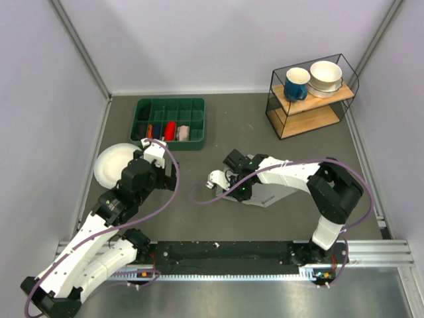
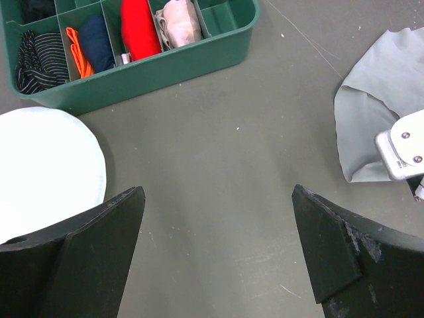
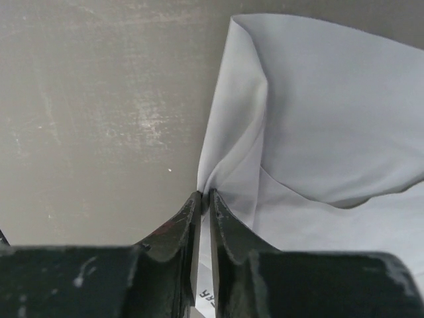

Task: Roll the underwear
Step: Flatten out the underwear at the center of the board.

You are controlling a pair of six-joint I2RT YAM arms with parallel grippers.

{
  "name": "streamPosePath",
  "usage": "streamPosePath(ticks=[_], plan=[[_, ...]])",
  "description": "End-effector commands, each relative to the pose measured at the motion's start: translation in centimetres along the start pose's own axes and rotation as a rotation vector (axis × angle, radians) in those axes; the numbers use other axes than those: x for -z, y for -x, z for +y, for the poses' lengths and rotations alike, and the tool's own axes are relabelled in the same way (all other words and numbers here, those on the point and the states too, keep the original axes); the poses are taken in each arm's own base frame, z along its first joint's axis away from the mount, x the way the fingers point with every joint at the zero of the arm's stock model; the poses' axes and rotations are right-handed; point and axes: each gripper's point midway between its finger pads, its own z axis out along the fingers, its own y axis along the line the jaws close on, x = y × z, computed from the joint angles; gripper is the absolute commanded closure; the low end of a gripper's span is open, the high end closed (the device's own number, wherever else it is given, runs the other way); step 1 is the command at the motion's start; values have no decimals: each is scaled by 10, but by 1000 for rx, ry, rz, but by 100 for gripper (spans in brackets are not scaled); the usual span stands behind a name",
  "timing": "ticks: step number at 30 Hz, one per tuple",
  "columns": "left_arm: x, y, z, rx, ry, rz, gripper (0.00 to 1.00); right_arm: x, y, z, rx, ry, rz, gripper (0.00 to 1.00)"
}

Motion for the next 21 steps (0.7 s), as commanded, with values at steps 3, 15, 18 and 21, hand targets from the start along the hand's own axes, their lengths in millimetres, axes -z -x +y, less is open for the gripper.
streamPosePath(ticks=[3, 15, 18, 21], plan=[[0, 5, 0, 18, 4, -25, 1, 13, 12, -13, 17, -72, -26, 94], [-1, 5, 0, 18, 3, -23, 1, 26, 23, 14, 43, 44, -104, 90], [-1, 4, 0, 17, 3, -20, 1, 23, 21, 14, 41, 51, -97, 90], [-1, 5, 0, 18, 3, -21, 1, 22, 20, 15, 38, 57, -96, 90]])
